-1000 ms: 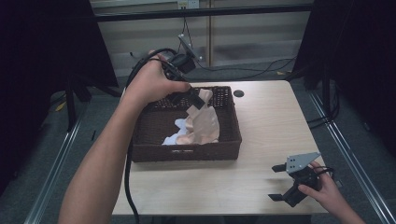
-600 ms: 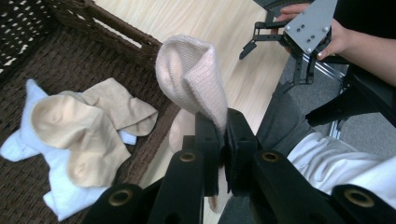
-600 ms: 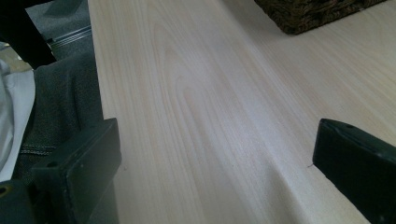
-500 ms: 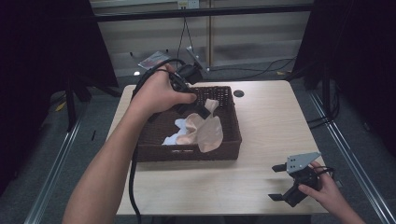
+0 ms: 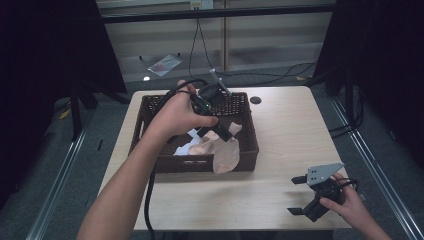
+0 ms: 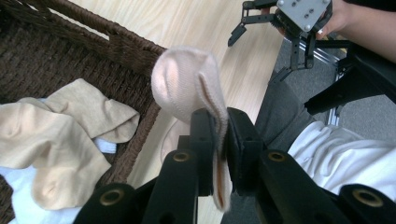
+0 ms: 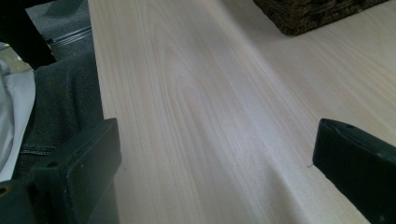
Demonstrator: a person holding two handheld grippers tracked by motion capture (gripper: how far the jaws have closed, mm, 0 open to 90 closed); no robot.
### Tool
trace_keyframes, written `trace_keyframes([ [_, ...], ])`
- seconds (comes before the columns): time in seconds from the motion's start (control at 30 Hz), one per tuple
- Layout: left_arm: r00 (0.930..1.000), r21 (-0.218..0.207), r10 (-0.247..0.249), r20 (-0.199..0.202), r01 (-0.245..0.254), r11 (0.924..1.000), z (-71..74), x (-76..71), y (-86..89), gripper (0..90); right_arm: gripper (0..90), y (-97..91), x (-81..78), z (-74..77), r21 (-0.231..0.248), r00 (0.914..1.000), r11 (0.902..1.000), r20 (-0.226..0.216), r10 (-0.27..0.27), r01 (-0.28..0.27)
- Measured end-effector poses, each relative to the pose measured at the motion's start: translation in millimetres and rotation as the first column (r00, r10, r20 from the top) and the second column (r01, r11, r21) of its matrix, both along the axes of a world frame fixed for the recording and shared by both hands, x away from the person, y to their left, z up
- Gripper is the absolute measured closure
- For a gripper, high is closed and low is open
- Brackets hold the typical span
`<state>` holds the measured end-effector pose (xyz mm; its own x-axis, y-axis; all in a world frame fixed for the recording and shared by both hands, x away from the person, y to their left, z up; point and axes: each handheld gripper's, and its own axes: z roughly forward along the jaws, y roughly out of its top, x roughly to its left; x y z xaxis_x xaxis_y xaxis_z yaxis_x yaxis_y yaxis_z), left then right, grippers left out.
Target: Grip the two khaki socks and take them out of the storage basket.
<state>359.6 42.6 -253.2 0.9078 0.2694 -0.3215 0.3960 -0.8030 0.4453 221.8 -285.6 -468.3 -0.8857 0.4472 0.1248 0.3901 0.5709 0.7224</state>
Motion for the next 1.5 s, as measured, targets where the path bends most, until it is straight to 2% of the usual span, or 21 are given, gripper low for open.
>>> trace_keyframes([
  [0.07, 0.9999, -0.013, 0.009, 0.012, -0.009, 0.9999, -3.5, -0.4, -0.4, 78.8, 0.8, 0.1, -0.6, 0.1, 0.0, 1.0, 1.0, -0.01, -0.001, 0.001],
  [0.1, 0.9998, -0.015, 0.007, 0.017, -0.007, 0.9999, -4.6, -0.5, -0.5, 70.3, 0.8, 0.1, -0.6, 0.0, -0.002, 1.0, 1.0, -0.007, -0.001, 0.001],
  [0.2, 0.9997, -0.018, 0.013, 0.019, -0.012, 0.9998, -7.7, -0.2, -0.5, 59.8, 0.8, 0.2, -0.4, 0.0, -0.002, 1.0, 1.0, -0.006, -0.002, 0.002],
  [0.3, 0.9977, -0.029, 0.037, 0.057, -0.036, 0.9989, -10.2, 2.4, 0.8, 44.1, 0.8, 0.0, -0.3, 0.1, -0.001, 1.0, 1.0, -0.006, -0.002, 0.002],
  [0.37, 0.997, -0.031, 0.033, 0.069, -0.031, 0.999, -11.8, 4.3, 1.7, 38.3, 0.8, 0.1, -0.6, 0.1, 0.0, 1.0, 1.0, -0.01, -0.001, 0.001],
  [0.4, 0.9961, -0.033, 0.053, 0.07, -0.051, 0.9981, -13.5, 5.2, 2.4, 38.3, 0.8, 0.1, -0.6, 0.1, 0.0, 1.0, 1.0, -0.01, -0.001, 0.001],
  [0.5, 0.9925, -0.012, 0.069, 0.101, -0.068, 0.9976, -19.6, 12.9, 5.6, 25.8, 0.9, 0.2, -0.4, 0.0, 0.0, 1.0, 1.0, -0.006, 0.0, 0.0],
  [0.57, 0.9896, -0.011, 0.087, 0.115, -0.086, 0.9962, -25.1, 17.2, 7.9, 22.5, 0.8, 0.3, -0.5, -0.1, -0.002, 1.0, 1.0, -0.006, 0.0, 0.0],
  [0.67, 0.9875, -0.001, 0.099, 0.123, -0.099, 0.9951, -33.0, 24.5, 11.3, 20.5, 0.8, 0.4, -0.3, -0.2, -0.002, 1.0, 1.0, -0.007, 0.001, -0.001],
  [0.7, 0.9835, -0.011, 0.113, 0.141, -0.112, 0.9936, -38.7, 28.7, 13.4, 17.7, 0.8, 0.6, -0.2, -0.4, -0.002, 1.0, 1.0, -0.009, 0.002, -0.002],
  [0.73, 0.9835, -0.011, 0.113, 0.141, -0.112, 0.9936, -38.7, 28.7, 13.4, 17.0, 0.8, 0.6, -0.2, -0.4, -0.002, 1.0, 1.0, -0.009, 0.002, -0.002],
  [0.83, 0.9766, 0.005, 0.133, 0.169, -0.136, 0.9907, -50.8, 37.0, 18.1, 15.7, 0.8, 0.7, -0.2, -0.8, -0.004, 0.9999, 1.0, -0.01, 0.002, -0.002],
  [0.93, 0.9756, 0.018, 0.144, 0.166, -0.149, 0.9887, -58.3, 41.8, 20.8, 14.9, 0.8, 0.8, -0.2, -0.8, -0.003, 0.9999, 1.0, -0.01, 0.002, -0.002],
  [1.0, 0.972, 0.028, 0.169, 0.163, -0.176, 0.9841, -67.4, 46.5, 23.6, 14.5, 0.8, 0.9, -0.2, -0.8, -0.003, 0.9999, 1.0, -0.011, 0.001, -0.001],
  [1.07, 0.9715, 0.041, 0.175, 0.16, -0.184, 0.9821, -76.9, 51.6, 26.4, 14.5, 0.8, 0.9, -0.3, -0.9, -0.003, 0.9999, 1.0, -0.011, 0.002, -0.002],
  [1.13, 0.9673, 0.053, 0.2, 0.156, -0.211, 0.9761, -89.4, 56.9, 29.7, 14.6, 0.8, 0.9, -0.3, -0.9, -0.003, 0.9999, 1.0, -0.011, 0.001, -0.001],
  [1.2, 0.9675, 0.061, 0.2, 0.155, -0.211, 0.9755, -92.4, 58.6, 30.7, 14.6, 0.9, 0.9, -0.1, -1.0, -0.002, 0.9999, 1.0, -0.011, 0.002, -0.002],
  [1.23, 0.9648, 0.057, 0.215, 0.151, -0.226, 0.9725, -97.7, 61.2, 32.5, 14.5, 0.9, 0.8, 0.1, -1.2, -0.004, 0.9999, 1.0, -0.01, 0.004, -0.004],
  [1.37, 0.9624, 0.068, 0.221, 0.158, -0.234, 0.9699, -105.1, 65.0, 33.9, 14.5, 0.8, 0.8, 0.1, -1.4, -0.004, 0.9999, 1.0, -0.011, 0.005, -0.005],
  [1.43, 0.9609, 0.059, 0.225, 0.161, -0.237, 0.9697, -107.1, 66.3, 34.1, 14.5, 0.8, 0.8, -0.1, -1.3, -0.002, 0.9999, 1.0, -0.011, 0.002, -0.002],
  [1.5, 0.9584, 0.064, 0.241, 0.153, -0.253, 0.9653, -112.2, 69.2, 34.8, 14.5, 0.8, 0.8, -0.2, -1.3, -0.001, 0.9999, 1.0, -0.011, 0.003, -0.003],
])
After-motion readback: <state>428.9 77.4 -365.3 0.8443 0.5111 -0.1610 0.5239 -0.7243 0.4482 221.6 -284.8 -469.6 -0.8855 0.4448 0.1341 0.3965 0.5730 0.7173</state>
